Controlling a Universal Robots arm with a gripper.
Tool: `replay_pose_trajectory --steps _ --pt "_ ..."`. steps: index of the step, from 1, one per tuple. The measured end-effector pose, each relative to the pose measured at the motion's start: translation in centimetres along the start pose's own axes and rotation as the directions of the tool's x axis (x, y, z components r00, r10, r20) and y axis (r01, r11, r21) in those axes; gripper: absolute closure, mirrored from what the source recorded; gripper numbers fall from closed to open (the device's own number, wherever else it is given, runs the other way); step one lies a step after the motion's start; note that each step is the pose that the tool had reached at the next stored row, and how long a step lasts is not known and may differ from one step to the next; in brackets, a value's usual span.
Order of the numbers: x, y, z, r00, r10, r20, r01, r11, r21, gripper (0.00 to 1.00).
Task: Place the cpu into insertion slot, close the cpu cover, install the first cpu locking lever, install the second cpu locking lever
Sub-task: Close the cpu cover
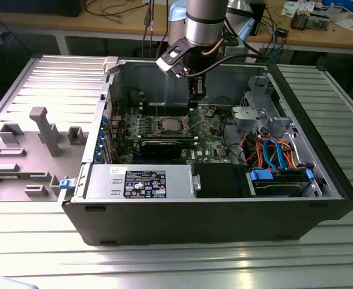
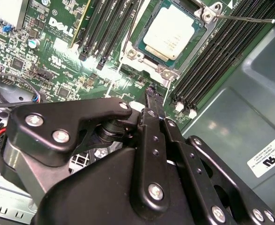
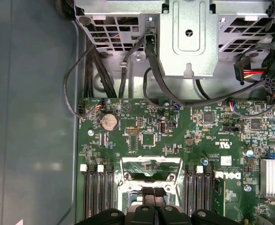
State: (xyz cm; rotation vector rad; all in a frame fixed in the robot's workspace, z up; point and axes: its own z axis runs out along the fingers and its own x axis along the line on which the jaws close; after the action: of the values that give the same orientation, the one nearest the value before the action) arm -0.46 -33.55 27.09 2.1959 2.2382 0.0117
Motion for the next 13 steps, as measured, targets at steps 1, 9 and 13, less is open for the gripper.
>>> replay_pose_trajectory --steps 1,9,13 --pt "0.00 0.01 0.00 1.0000 0.000 -0.0001 0.000 1.0000 0.0000 0.89" --pt "-0.01 0.37 0.00 1.0000 0.000 -0.0001 0.000 1.0000 0.0000 0.89" --pt "-0.01 0.50 0.01 1.0000 0.000 0.0000 0.000 1.0000 0.0000 0.89"
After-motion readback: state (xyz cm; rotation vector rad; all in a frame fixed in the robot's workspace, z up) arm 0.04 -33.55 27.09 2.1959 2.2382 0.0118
